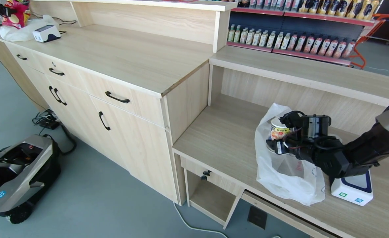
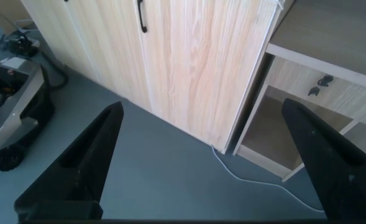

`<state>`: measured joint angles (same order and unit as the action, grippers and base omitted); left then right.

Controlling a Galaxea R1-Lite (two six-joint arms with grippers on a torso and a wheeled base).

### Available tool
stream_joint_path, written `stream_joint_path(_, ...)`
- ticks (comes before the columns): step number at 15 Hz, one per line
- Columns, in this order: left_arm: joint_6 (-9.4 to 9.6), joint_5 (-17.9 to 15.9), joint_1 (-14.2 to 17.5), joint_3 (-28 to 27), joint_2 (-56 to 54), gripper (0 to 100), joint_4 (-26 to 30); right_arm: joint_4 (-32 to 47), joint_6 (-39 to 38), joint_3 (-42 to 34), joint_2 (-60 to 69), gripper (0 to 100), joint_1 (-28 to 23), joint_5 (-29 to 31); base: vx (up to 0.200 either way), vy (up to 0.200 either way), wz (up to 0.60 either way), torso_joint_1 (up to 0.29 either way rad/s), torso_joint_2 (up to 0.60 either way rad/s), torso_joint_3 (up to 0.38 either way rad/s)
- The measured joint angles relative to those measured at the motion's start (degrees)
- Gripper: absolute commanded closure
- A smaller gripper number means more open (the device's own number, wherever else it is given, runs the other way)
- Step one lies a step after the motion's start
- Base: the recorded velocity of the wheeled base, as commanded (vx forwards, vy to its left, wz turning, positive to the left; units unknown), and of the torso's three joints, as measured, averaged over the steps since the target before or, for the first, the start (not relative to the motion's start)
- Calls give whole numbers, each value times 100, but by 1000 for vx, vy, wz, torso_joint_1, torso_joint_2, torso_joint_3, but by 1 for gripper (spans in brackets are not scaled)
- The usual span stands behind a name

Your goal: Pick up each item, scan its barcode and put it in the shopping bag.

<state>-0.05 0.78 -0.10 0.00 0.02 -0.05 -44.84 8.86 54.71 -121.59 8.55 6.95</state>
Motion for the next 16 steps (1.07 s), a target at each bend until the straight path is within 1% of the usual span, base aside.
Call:
stream_joint_path(2, -2, 0, 0, 0, 0, 0, 0, 0, 77, -28, 32, 100, -74, 20, 0, 0, 0, 0, 0, 0)
stream_joint_path(5, -2, -2, 0, 0, 0, 0, -2, 15, 195, -20, 50, 100, -315, 35, 0, 0, 0, 0, 0, 0)
stream_joint_path(9, -2, -2, 0, 0, 0, 0, -2, 9, 180, 22, -13, 100, -338, 2, 0, 0, 0, 0, 0, 0)
stream_joint_path(16, -2, 0, 0, 0, 0, 0, -2, 1, 167, 66, -156, 100, -233, -2, 0, 0, 0, 0, 0, 0)
